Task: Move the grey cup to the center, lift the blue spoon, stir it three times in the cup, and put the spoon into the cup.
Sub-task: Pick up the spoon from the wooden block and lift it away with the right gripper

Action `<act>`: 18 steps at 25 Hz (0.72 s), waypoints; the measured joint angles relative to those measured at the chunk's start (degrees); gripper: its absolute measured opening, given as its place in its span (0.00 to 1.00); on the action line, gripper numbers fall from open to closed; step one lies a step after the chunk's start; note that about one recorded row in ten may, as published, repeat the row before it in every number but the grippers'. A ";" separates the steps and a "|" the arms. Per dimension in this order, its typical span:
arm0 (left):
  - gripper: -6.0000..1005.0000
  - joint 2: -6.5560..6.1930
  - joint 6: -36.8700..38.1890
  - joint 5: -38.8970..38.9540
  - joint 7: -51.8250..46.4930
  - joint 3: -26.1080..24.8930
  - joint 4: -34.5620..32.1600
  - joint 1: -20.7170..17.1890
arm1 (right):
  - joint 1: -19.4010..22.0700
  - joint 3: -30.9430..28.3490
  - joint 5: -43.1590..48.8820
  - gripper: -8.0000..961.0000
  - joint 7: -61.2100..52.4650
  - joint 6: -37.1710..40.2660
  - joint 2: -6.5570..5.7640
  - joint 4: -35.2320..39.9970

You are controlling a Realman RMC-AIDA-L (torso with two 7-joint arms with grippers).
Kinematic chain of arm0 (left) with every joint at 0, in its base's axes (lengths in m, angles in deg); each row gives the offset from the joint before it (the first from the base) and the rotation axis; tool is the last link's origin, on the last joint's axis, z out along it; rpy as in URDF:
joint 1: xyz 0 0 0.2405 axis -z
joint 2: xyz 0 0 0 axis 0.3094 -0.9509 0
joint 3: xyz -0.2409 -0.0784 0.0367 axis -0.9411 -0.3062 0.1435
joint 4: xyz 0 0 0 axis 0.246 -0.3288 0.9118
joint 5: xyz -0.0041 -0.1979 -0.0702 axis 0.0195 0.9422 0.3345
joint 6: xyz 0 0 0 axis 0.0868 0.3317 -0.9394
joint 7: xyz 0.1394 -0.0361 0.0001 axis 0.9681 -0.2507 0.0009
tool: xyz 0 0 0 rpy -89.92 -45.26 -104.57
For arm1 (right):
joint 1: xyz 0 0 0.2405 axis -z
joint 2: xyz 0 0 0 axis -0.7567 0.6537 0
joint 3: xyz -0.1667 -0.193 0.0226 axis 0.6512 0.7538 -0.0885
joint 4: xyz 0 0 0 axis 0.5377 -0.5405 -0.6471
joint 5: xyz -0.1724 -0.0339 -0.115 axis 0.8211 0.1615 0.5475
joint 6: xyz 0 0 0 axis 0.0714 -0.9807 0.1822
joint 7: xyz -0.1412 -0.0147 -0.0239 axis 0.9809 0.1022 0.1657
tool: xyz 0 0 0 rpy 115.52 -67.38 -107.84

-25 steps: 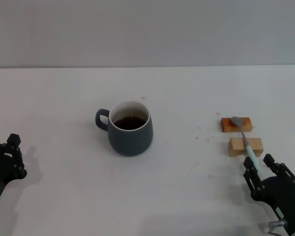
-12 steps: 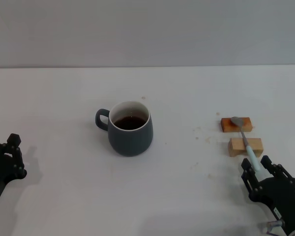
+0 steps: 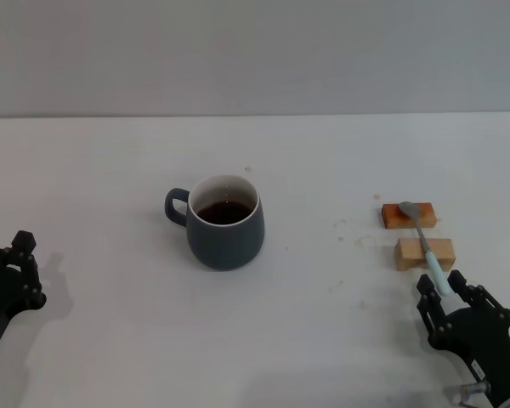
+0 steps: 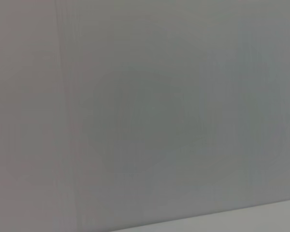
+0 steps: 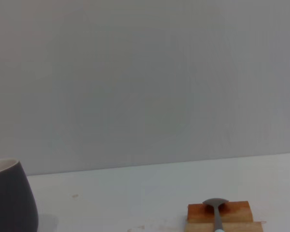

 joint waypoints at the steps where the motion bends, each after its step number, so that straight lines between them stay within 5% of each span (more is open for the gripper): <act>1: 0.00 0.00 0.00 0.00 0.00 0.00 0.00 0.00 | 0.00 0.00 0.00 0.44 0.00 0.00 0.00 0.00; 12: 0.00 0.00 0.04 0.00 -0.17 0.00 0.00 -0.08 | -0.23 -0.13 -0.03 0.44 0.00 0.07 -0.01 0.00; 18: 0.00 -0.06 0.04 0.00 -0.16 0.00 0.00 -0.10 | -0.27 -0.06 -0.03 0.36 0.00 -0.02 -0.04 0.00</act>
